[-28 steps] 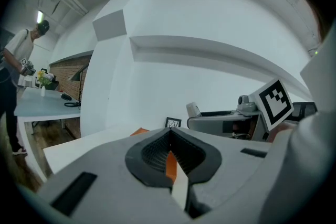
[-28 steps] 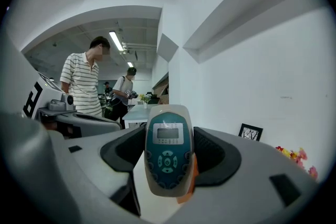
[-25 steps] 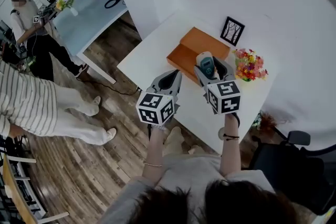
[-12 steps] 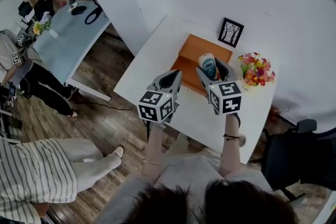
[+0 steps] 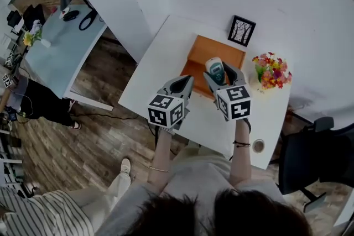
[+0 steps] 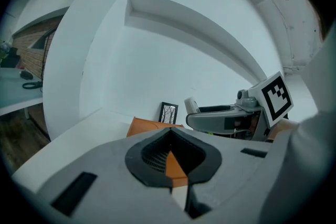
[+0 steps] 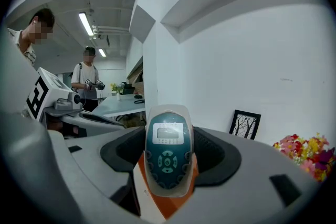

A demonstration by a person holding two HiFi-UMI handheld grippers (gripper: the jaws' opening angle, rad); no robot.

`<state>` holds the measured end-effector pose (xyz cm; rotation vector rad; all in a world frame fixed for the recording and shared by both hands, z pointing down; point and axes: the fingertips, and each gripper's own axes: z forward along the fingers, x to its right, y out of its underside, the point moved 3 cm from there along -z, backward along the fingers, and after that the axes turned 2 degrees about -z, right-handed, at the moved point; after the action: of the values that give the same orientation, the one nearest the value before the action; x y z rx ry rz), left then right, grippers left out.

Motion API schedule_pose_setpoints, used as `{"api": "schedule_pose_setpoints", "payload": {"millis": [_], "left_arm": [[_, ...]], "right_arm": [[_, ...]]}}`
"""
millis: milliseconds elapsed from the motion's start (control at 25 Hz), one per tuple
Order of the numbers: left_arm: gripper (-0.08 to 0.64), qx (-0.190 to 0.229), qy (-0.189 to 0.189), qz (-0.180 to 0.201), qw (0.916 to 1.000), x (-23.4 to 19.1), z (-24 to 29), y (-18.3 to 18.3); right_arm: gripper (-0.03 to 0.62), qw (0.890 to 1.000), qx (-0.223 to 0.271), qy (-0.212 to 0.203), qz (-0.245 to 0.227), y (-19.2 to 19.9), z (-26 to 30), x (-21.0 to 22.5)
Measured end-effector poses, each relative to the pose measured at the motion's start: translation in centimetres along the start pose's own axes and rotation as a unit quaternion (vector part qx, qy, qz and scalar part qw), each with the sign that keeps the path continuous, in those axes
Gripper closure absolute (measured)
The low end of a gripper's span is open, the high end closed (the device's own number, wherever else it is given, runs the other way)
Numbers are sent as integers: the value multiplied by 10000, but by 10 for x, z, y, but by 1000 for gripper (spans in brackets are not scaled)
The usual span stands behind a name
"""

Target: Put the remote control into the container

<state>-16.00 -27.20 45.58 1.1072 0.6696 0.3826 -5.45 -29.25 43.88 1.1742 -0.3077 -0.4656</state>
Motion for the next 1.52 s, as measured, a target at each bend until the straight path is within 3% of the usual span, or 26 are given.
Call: {"api": "schedule_pose_setpoints", "payload": {"millis": [320,760,1520], "left_arm": [[557,-270,-6,-422,9987,-12,21,18],[557,-598,-53,-905,9941,-34,34,47],[557,-896,12,-1199,9887,-50,47,68]], "right_arm": [[310,9976,-623,-292,-11,26,32,5],[310,9860,-1548,-620,70,74,70,-2],[310,9638,-2512,-887,66,120,105,-7]]}}
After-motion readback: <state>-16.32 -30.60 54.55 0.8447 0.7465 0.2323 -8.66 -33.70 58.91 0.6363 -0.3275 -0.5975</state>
